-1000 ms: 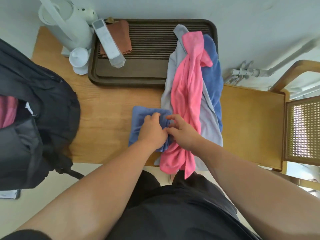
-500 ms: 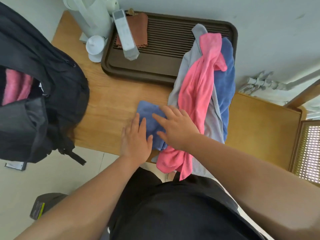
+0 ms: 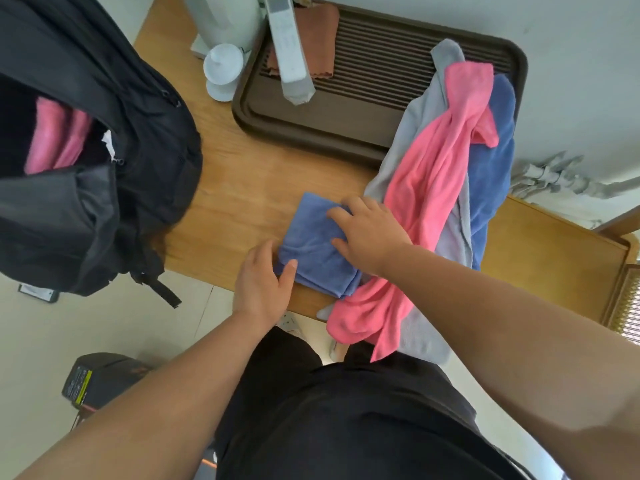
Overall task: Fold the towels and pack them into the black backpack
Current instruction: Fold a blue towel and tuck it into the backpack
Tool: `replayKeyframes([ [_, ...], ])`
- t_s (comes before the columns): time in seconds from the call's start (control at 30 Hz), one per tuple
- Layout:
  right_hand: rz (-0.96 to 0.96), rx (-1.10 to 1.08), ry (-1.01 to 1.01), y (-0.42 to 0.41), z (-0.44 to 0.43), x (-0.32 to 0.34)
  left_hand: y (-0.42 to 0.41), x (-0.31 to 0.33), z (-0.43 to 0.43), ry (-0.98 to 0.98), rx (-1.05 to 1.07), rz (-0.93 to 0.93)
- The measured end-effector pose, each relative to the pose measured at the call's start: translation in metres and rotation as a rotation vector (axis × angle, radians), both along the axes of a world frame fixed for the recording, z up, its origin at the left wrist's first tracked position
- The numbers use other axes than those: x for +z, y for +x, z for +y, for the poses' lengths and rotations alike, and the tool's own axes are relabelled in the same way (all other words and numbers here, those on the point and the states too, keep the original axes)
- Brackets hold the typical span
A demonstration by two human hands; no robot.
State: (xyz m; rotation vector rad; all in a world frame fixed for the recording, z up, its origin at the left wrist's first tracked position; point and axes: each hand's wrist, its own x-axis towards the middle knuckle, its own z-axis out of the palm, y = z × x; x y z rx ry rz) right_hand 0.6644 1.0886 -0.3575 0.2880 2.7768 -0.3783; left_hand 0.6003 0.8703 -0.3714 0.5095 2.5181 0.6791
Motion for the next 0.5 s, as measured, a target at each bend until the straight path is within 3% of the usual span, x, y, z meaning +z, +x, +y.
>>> replayKeyframes([
  [0.1,-0.019,0.077,-0.033,-0.021,-0.004,-0.004,-0.004,-0.001,0.002,-0.011,0.189,-0.170],
  [0.23,-0.066,0.324,0.083,-0.046,-0.013,-0.012,-0.015,-0.007,-0.002,0.031,0.167,-0.168],
  [0.37,-0.127,0.283,0.095,-0.062,-0.014,-0.017,-0.029,-0.005,-0.002,0.099,0.048,-0.204],
  [0.5,-0.116,0.220,0.038,-0.057,-0.011,-0.021,-0.051,-0.005,-0.002,0.048,-0.169,-0.169],
])
